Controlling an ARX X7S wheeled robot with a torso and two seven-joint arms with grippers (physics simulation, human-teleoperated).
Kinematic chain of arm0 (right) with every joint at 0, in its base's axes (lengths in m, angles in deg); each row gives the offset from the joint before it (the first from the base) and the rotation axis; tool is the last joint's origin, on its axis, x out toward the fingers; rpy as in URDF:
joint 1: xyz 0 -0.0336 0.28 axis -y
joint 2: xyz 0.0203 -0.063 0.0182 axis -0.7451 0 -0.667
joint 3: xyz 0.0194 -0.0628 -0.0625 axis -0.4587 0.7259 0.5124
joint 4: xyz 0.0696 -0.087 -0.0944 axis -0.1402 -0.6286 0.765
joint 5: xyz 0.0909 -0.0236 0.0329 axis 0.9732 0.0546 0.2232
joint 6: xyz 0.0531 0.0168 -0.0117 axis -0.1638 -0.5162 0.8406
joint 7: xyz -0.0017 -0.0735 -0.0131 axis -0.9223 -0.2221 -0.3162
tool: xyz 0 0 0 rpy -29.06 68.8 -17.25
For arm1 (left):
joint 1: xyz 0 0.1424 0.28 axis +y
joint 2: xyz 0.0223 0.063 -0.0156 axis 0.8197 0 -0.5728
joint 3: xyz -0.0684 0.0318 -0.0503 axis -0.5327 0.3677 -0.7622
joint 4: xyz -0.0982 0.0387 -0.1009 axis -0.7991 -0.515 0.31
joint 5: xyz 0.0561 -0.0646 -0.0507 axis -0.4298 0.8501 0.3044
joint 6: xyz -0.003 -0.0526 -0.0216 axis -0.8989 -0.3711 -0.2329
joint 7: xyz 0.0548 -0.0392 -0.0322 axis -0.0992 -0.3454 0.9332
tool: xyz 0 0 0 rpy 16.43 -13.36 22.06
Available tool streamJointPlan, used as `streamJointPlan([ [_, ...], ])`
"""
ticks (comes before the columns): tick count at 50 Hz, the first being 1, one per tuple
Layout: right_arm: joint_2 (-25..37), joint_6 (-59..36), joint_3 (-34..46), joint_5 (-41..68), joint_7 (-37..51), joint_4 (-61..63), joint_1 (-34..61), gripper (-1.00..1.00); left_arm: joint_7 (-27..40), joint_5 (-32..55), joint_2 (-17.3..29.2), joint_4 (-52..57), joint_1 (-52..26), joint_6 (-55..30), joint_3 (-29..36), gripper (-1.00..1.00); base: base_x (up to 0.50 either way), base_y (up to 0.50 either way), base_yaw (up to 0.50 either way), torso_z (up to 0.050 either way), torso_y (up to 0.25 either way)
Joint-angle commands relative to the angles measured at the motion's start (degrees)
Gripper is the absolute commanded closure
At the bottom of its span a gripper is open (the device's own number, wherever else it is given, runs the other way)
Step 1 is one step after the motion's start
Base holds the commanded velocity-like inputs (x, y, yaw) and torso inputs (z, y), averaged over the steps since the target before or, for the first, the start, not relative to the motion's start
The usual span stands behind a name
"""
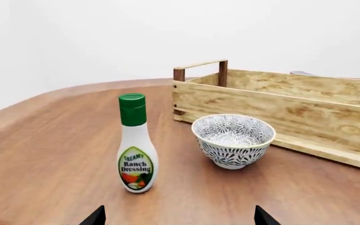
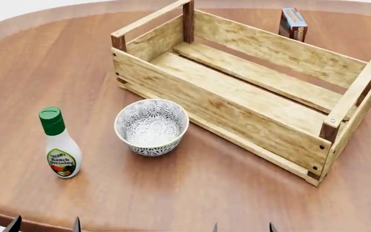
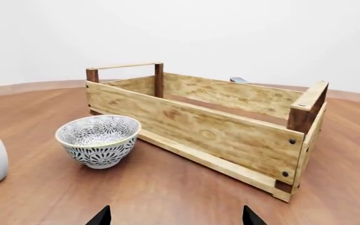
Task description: Pick up the salad dressing and put it in the tray.
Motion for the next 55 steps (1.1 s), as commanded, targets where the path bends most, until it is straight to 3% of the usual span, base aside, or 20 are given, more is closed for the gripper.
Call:
streamJointPlan([
  [1, 0.9, 0.8, 1.2, 0.3, 0.1, 0.1, -0.2, -1.0, 0.8, 1.2, 0.4, -0.1, -0.5, -0.8, 0.3, -1.0, 0.0, 0.0, 0.0, 0.0, 0.0],
  [5, 0.8, 0.5, 0.6, -0.7, 2.2, 0.6, 0.4, -1.0, 0.7, 2.4, 1.0, 2.2, -1.6, -3.5, 0.1, -1.0, 0.01, 0.0, 0.0, 0.0, 0.0],
  [12, 1.9, -9.5, -1.4, 2.7, 3.0, 8.4, 2.9, -1.0, 2.0, 0.1, 2.8, 8.6, -3.7, -8.8, 1.1, -1.0, 0.39, 0.0, 0.0, 0.0, 0.0],
  [19, 4.7, -22.8, -2.5, 4.1, 5.5, 23.5, 5.7, -1.0, 1.5, 4.6, 4.8, 23.7, -5.8, -21.2, -0.3, -1.0, 0.5, 0.0, 0.0, 0.0, 0.0],
  [32, 7.3, -34.7, -3.8, 6.4, 6.2, 35.2, 10.0, -1.0, 2.5, 10.5, 6.7, 34.9, -9.2, -32.5, -3.3, -1.0, 0.5, 0.0, 0.0, 0.0, 0.0],
  [55, 8.0, -36.9, -6.7, 8.8, 7.0, 37.0, 12.0, -1.0, 3.2, 11.6, 6.9, 34.8, -9.9, -31.4, -4.2, -1.0, 0.5, 0.0, 0.0, 0.0, 0.001],
])
